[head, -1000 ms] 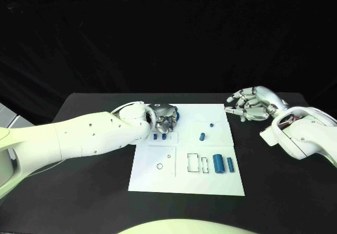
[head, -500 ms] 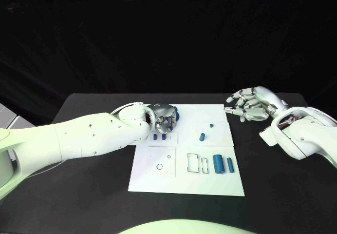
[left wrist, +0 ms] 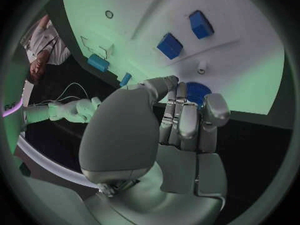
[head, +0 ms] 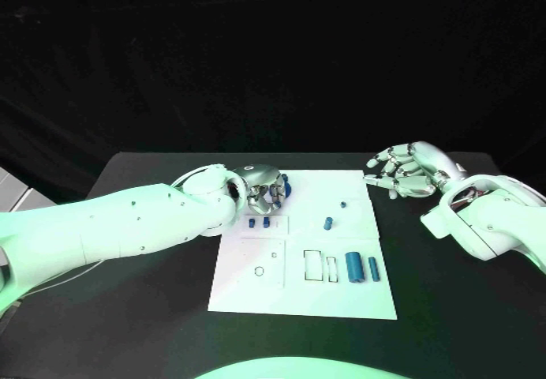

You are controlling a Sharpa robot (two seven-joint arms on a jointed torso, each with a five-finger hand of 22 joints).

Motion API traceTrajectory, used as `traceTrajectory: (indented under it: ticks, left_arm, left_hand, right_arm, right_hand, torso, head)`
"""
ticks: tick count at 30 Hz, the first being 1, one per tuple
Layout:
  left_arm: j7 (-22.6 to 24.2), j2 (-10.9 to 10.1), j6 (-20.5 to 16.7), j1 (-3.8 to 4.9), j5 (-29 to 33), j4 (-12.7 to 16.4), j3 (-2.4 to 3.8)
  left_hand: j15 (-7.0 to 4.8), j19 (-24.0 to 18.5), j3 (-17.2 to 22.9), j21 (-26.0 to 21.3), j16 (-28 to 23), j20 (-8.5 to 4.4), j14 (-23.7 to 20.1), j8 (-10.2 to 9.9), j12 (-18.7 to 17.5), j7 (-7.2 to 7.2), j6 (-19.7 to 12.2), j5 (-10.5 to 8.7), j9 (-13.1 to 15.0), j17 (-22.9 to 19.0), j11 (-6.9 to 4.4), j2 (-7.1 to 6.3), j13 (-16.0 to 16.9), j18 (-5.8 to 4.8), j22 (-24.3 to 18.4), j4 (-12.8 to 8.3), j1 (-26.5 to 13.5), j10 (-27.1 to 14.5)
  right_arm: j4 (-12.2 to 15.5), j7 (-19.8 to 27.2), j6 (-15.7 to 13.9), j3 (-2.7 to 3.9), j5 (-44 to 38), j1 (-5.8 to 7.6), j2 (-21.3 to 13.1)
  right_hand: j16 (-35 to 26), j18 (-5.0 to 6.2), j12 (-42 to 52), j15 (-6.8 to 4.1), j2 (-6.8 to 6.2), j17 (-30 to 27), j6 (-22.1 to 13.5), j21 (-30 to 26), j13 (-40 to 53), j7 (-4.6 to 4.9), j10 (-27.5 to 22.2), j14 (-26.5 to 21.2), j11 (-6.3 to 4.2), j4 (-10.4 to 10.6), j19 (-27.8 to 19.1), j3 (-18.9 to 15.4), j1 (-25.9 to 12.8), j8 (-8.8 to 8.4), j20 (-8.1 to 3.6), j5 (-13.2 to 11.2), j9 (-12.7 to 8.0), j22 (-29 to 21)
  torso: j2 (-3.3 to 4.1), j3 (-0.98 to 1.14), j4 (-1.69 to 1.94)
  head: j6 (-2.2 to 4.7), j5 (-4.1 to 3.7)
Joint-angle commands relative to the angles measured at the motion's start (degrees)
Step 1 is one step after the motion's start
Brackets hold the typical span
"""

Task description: Assemble the parts on the task board

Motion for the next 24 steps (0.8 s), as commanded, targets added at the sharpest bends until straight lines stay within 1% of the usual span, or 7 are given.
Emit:
traceTrajectory:
  ticks: [1,7,9,13,16,18,24]
  left_arm:
    - [0.86,-1.3,0.83,0.05,3.83,1.28,0.33]
    - [0.33,-3.51,2.7,0.07,4.82,2.19,0.6]
    - [0.14,-4.21,3.15,0.07,4.94,2.25,0.64]
    - [-0.05,-5.09,3.37,0.06,4.73,2.05,0.67]
    - [-0.08,-5.44,3.46,0.06,4.57,2.02,0.68]
    - [-0.13,-5.65,3.75,0.06,4.45,2.0,0.68]
    - [-0.12,-5.65,4.17,0.05,4.35,1.93,0.69]
  left_hand:
    - [0.02,-0.41,0.18,0.18,0.01,0.13,0.28,-0.51,-0.59,-0.05,0.63,0.2,0.04,-0.2,0.07,-0.06,0.0,-1.08,-0.09,0.03,-0.9,0.19]
    - [0.05,-0.6,0.13,0.07,-0.08,0.16,0.17,-0.7,-1.09,-0.07,0.75,0.2,0.1,-0.47,0.08,-0.27,0.02,-1.05,-0.22,0.12,-1.53,0.23]
    - [0.05,-0.64,0.12,0.04,-0.1,0.16,0.15,-0.72,-1.17,-0.08,0.78,0.18,0.11,-0.53,0.08,-0.28,0.02,-1.04,-0.26,0.13,-1.61,0.23]
    - [0.05,-0.68,0.13,0.01,-0.11,0.16,0.14,-0.73,-1.2,-0.08,0.79,0.18,0.12,-0.56,0.08,-0.29,0.01,-1.03,-0.31,0.13,-1.62,0.23]
    - [0.05,-0.72,0.13,-0.02,-0.18,0.16,0.05,-0.73,-1.24,-0.08,0.81,0.18,0.12,-0.79,0.08,-0.29,0.01,-1.01,-0.36,0.12,-1.63,0.22]
    - [0.05,-0.77,0.16,-0.05,-0.22,0.16,0.0,-0.73,-1.31,-0.1,0.87,0.17,0.14,-0.89,0.07,-0.28,0.01,-1.0,-0.39,0.09,-1.64,0.23]
    - [0.05,-0.79,0.17,-0.07,-0.21,0.17,0.02,-0.73,-1.35,-0.1,0.92,0.17,0.16,-0.84,0.07,-0.27,0.02,-1.0,-0.41,0.08,-1.65,0.24]
  right_arm:
    - [0.11,0.63,0.39,0.01,-0.12,-0.03,-0.09]
    - [0.2,0.53,0.38,0.01,-0.12,-0.03,-0.29]
    - [0.22,0.51,0.38,0.01,-0.12,-0.03,-0.36]
    - [0.25,0.48,0.35,0.01,-0.12,-0.03,-0.42]
    - [0.25,0.48,0.34,0.01,-0.12,-0.03,-0.41]
    - [0.24,0.48,0.34,0.01,-0.12,-0.03,-0.39]
    - [0.18,0.49,0.32,0.01,-0.12,-0.04,-0.35]
  right_hand:
    - [-0.15,1.18,-0.4,0.02,0.25,-0.04,-0.23,-0.18,-0.05,0.28,0.26,-0.04,0.11,-0.03,0.42,-0.29,0.35,0.26,-0.01,0.27,-0.07,-0.05]
    - [-0.49,1.18,-0.49,0.01,0.27,-0.15,-0.23,-0.44,-0.25,0.27,0.34,0.05,0.1,-0.03,0.59,-0.32,0.27,0.3,-0.02,0.26,-0.1,-0.26]
    - [-0.49,1.18,-0.49,0.01,0.27,-0.15,-0.23,-0.44,-0.25,0.27,0.34,0.05,0.1,-0.03,0.59,-0.32,0.27,0.3,-0.02,0.26,-0.1,-0.26]
    - [-0.49,1.18,-0.49,0.01,0.27,-0.15,-0.23,-0.44,-0.25,0.27,0.34,0.05,0.1,-0.03,0.59,-0.32,0.27,0.3,-0.02,0.26,-0.1,-0.26]
    - [-0.49,1.18,-0.49,0.01,0.27,-0.15,-0.23,-0.44,-0.25,0.27,0.34,0.05,0.1,-0.03,0.59,-0.32,0.27,0.3,-0.02,0.26,-0.1,-0.26]
    - [-0.49,1.18,-0.49,0.01,0.27,-0.15,-0.23,-0.44,-0.25,0.27,0.34,0.05,0.1,-0.03,0.59,-0.32,0.27,0.3,-0.02,0.26,-0.1,-0.26]
    - [-0.73,1.17,-0.54,0.01,0.25,-0.3,-0.24,-0.54,-0.34,0.27,0.34,0.02,0.11,-0.04,0.65,-0.35,0.25,0.31,-0.02,0.26,-0.12,-0.35]
  torso:
    - [-0.08,0.06,0.08]
    - [-0.02,0.07,0.03]
    - [0.01,0.02,0.02]
    - [0.01,0.01,0.06]
    - [0.01,0.0,0.03]
    - [0.05,-0.04,-0.03]
    - [0.03,0.0,-0.08]
  head:
    - [-0.06,0.03]
    - [-0.1,0.06]
    - [-0.16,0.11]
    - [-0.2,0.17]
    - [-0.2,0.2]
    - [-0.19,0.28]
    - [-0.24,0.34]
